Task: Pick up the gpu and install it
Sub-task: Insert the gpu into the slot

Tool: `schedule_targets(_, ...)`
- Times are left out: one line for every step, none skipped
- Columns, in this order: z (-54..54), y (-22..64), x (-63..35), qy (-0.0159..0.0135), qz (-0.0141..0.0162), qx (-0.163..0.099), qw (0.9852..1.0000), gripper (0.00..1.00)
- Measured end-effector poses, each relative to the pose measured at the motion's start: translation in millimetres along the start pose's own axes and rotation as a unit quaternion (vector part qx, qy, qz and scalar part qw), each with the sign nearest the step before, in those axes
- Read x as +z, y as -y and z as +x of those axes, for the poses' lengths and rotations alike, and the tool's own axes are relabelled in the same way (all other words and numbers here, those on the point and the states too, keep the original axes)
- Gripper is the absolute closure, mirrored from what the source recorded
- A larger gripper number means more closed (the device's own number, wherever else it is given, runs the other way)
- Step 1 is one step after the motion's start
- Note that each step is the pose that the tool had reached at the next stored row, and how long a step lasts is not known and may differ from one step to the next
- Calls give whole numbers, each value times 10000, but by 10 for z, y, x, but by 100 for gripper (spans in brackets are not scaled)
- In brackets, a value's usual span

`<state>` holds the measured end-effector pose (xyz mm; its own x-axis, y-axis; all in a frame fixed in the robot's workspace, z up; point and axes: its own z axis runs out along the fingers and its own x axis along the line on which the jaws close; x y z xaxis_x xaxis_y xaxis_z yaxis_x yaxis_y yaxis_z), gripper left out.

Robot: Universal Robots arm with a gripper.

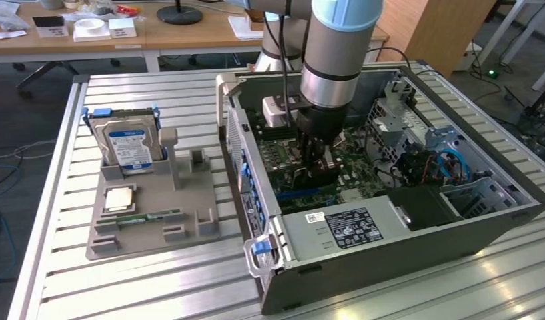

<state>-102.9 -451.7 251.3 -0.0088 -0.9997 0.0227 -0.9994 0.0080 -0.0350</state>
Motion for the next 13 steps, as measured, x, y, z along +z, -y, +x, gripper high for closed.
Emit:
schedule_targets(0,0,0,0,0,0,10000,74)
schedule_targets(0,0,0,0,0,0,10000,74)
schedule_targets(0,-1,3,-1,2,0,10000,74)
schedule_targets(0,-1,4,-1,2,0,10000,74)
schedule_targets(0,-1,3,-1,2,0,10000,74)
schedule_targets(0,-1,3,-1,2,0,10000,74)
schedule_targets(0,-1,3,0,3,-2,10000,74)
schedule_targets(0,-1,1,1,3,-5,10000,74)
schedule_targets(0,-1,-2,0,3,-10,10000,74)
schedule_targets(0,-1,-5,0,3,-17,10000,74)
schedule_targets(0,-1,-5,1,3,-21,10000,74)
schedule_targets(0,-1,-6,1,3,-24,10000,74)
schedule_targets(0,-1,-6,1,3,-27,10000,74)
